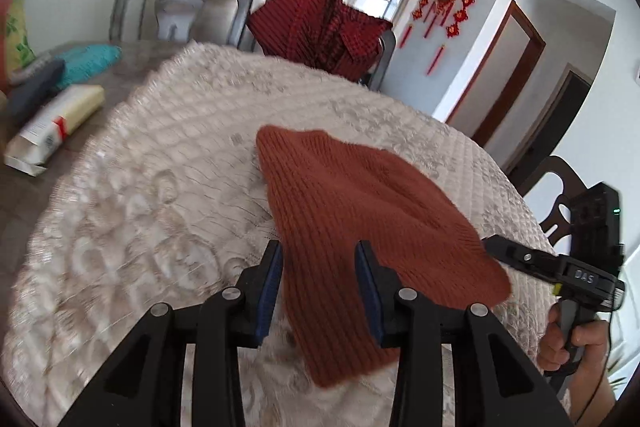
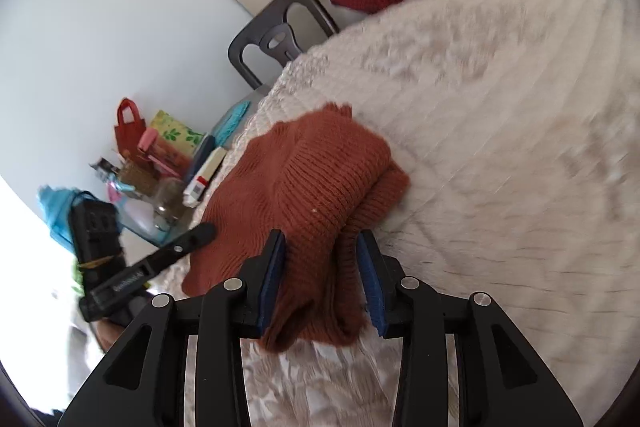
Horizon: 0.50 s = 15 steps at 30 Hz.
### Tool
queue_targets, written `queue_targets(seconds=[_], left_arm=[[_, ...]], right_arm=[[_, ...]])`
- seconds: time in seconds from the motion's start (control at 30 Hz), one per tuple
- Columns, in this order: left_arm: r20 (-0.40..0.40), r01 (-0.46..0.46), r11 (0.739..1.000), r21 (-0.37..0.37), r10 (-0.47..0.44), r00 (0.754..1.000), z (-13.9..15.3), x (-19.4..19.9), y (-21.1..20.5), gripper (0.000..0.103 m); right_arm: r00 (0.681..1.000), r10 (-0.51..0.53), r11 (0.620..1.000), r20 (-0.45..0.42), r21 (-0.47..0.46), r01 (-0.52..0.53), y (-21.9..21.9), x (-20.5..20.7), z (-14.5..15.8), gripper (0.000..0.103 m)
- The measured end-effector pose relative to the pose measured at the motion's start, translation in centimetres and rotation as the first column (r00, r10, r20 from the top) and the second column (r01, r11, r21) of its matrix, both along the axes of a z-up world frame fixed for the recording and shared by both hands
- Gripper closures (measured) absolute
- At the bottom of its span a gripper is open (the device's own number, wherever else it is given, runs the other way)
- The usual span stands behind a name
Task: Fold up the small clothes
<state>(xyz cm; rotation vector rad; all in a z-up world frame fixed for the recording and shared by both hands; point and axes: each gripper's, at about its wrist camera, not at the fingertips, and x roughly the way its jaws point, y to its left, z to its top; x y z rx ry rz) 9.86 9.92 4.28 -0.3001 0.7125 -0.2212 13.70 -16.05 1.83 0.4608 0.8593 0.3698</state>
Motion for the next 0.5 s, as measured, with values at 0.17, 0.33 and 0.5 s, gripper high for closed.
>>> queue_targets(seconds=[0.17,0.33,0.5], left_arm=[[0.027,-0.004,0.995,0.098,0.001,1.0,0.8,-2.6,-2.4,0.062],[-0.025,-0.002,0.985,0.17,0.006,1.0,-1.2,-2.5,-3.8,0.062],[-0.026,-0.015,0.98,0.2,0.021,0.999,-0.8,-2.6,-3.9,0.062]], right_arm=[[0.994,0.05,0.985,0.097,-0.171,-0.033,2.3,-2.4,2.5,0.093],[0.992,0.112,0.944,0.057,-0.317,-0.089,4.5,-3.1,0.6,0.095],[0.995,0.099,0.942,0.035,-0.324,-0.082,3.6,-2.9,-0.1,0.096]])
